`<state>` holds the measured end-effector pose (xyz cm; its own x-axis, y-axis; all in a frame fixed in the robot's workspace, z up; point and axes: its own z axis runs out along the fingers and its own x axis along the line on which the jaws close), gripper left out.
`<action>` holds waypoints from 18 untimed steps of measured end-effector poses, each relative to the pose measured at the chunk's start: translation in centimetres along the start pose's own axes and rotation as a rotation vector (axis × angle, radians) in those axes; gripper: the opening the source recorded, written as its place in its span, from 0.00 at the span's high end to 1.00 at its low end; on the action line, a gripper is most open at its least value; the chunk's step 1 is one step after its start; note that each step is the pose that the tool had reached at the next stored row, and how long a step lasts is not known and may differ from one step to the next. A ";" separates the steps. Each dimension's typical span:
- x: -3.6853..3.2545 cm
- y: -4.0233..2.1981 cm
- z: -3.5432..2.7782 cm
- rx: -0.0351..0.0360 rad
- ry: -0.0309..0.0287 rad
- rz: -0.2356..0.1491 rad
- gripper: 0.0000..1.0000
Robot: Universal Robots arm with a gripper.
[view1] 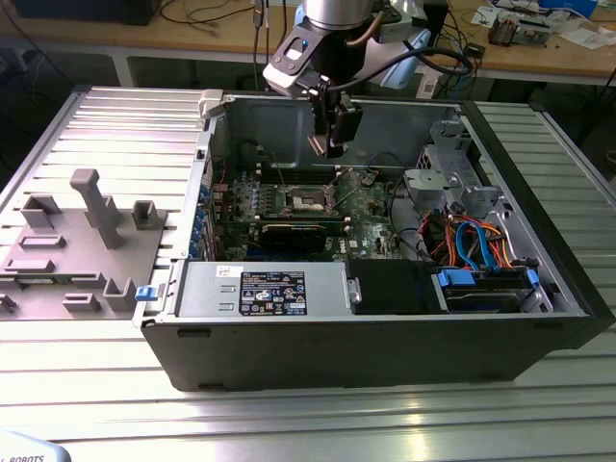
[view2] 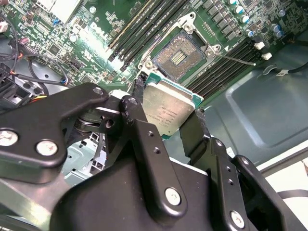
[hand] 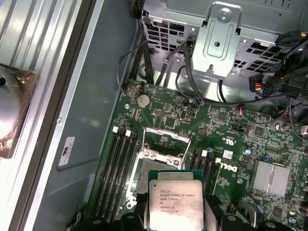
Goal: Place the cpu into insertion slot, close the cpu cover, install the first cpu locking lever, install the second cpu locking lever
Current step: 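Place the cpu into insertion slot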
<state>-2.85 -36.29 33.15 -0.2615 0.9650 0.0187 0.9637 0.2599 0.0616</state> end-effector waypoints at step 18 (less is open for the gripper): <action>0.00 0.00 0.00 -0.0005 -0.0015 0.024 0.46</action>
<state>-2.85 -36.29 33.15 -0.2387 0.9709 0.0186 0.9695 0.2372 0.0617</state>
